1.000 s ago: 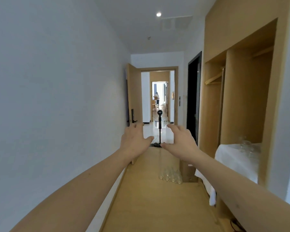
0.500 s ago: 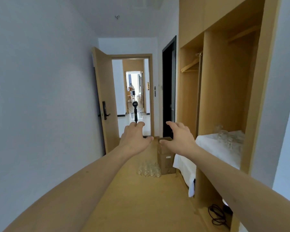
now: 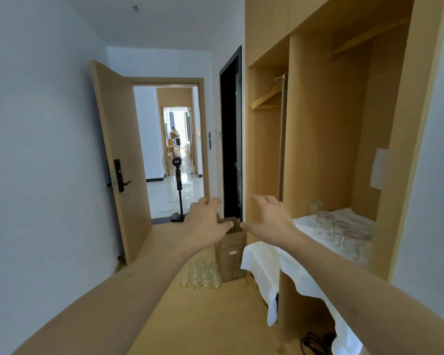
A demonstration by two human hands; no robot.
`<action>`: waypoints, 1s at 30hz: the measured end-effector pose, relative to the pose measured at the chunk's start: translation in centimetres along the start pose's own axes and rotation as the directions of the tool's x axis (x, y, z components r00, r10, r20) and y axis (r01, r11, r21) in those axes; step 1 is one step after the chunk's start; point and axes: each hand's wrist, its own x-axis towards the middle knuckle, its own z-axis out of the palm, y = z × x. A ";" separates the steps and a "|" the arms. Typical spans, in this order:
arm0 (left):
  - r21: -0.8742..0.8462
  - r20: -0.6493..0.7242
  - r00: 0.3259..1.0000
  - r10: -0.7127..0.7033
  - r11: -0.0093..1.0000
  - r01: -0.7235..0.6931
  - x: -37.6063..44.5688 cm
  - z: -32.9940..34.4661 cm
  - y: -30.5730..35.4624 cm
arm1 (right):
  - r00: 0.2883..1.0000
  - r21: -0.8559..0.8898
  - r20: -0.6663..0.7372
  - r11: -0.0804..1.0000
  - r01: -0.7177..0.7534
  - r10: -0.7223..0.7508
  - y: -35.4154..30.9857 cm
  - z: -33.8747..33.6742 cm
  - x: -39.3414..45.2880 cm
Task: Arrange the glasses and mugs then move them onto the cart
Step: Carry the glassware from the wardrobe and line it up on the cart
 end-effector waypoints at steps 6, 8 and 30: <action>-0.066 0.055 0.994 0.092 0.994 -0.088 8.0 5.1 -0.7 | 0.991 -0.056 0.008 0.990 -0.131 0.132 4.1 3.3 4.5; -0.096 0.075 0.988 0.134 0.987 -0.127 10.8 7.0 -1.0 | 0.982 -0.082 -0.003 0.978 -0.190 0.191 5.4 4.5 5.8; -0.332 0.356 0.776 0.520 0.847 -0.415 31.2 21.5 -1.2 | 0.723 -0.156 -0.112 0.706 -0.690 0.682 16.3 11.6 15.8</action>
